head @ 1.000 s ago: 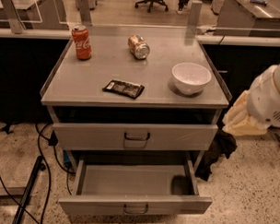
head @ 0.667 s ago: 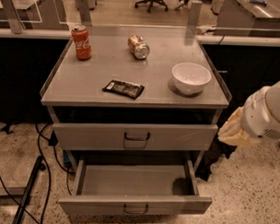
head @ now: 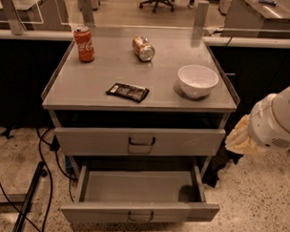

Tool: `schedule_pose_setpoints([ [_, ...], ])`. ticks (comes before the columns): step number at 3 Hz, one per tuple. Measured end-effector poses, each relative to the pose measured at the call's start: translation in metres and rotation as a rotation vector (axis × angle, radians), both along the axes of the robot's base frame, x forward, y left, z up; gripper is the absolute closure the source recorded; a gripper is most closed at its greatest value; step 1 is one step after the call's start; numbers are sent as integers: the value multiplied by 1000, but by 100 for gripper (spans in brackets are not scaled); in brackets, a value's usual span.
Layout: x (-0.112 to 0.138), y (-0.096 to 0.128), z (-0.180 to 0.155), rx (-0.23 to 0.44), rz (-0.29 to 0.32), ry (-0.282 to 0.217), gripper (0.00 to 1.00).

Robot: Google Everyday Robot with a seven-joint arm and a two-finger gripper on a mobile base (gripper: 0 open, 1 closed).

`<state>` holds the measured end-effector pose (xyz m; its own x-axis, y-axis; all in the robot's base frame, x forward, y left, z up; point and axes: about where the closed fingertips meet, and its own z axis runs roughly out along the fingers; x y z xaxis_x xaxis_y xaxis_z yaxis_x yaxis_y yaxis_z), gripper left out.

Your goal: Close middle drawer

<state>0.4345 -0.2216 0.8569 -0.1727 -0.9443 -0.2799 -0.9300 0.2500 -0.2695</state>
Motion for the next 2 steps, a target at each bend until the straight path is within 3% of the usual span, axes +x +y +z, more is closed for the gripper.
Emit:
schedule_pose_setpoints([
  [1,-9,-12,-36,4,-1,17,100],
  [2,-28,-22,-116,35,9,72,100],
])
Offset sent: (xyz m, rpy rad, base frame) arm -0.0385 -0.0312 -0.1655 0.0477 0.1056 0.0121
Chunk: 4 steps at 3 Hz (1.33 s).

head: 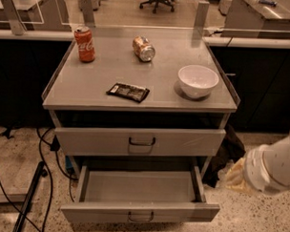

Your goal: Close middle drawer

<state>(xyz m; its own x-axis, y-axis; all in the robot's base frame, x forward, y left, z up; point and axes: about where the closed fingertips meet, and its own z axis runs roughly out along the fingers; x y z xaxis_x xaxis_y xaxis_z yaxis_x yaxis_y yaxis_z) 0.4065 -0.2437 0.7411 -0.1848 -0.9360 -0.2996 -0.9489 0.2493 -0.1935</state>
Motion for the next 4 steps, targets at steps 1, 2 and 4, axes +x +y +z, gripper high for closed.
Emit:
schedule_pose_setpoints([
  [1,-12,-4,-56,28,5,44,100],
  [2,-13,-4,-56,21,10,43,100],
  [4,-36,-11,-150,54,14,114,100],
])
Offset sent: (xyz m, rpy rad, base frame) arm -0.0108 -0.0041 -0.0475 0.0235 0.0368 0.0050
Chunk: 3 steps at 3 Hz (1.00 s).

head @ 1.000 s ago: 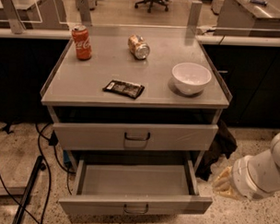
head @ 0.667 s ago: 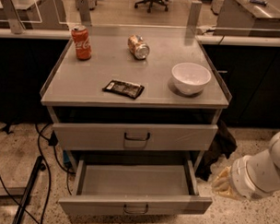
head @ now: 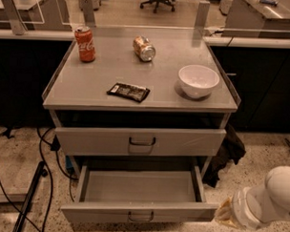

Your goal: Close middle drawer

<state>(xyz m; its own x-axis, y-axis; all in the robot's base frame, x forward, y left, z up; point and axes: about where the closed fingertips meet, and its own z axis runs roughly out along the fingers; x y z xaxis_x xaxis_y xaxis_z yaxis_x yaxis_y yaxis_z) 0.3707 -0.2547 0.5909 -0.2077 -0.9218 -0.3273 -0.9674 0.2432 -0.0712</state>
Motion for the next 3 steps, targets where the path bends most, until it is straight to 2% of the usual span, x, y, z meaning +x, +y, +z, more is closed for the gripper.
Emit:
schedule_pose_setpoints([
  [1,-9,7,-49,64,4,38,100],
  [2,-18,22,-91,147,29,59,100],
  [3,-34,44,-146,228,62,108,100],
])
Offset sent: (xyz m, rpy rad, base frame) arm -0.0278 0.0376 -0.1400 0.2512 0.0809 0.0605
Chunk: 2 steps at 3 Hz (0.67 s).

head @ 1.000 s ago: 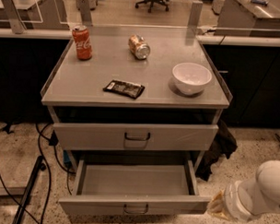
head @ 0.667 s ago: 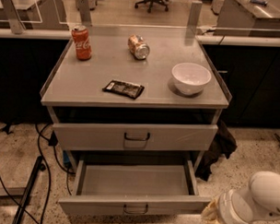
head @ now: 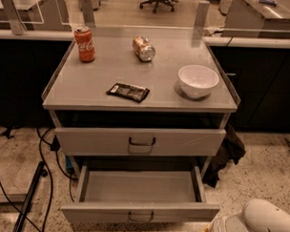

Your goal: Close middle drawer

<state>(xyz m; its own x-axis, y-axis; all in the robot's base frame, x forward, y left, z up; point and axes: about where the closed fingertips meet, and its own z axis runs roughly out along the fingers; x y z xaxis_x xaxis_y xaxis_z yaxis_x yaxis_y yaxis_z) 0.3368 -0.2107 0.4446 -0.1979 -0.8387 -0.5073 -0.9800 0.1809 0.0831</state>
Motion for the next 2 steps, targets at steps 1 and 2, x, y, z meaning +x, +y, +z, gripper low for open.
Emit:
schedule_pose_setpoints([
  [1,0,0,0,0,0,0,100],
  [2,7,2,-21,12,12,-43,100],
])
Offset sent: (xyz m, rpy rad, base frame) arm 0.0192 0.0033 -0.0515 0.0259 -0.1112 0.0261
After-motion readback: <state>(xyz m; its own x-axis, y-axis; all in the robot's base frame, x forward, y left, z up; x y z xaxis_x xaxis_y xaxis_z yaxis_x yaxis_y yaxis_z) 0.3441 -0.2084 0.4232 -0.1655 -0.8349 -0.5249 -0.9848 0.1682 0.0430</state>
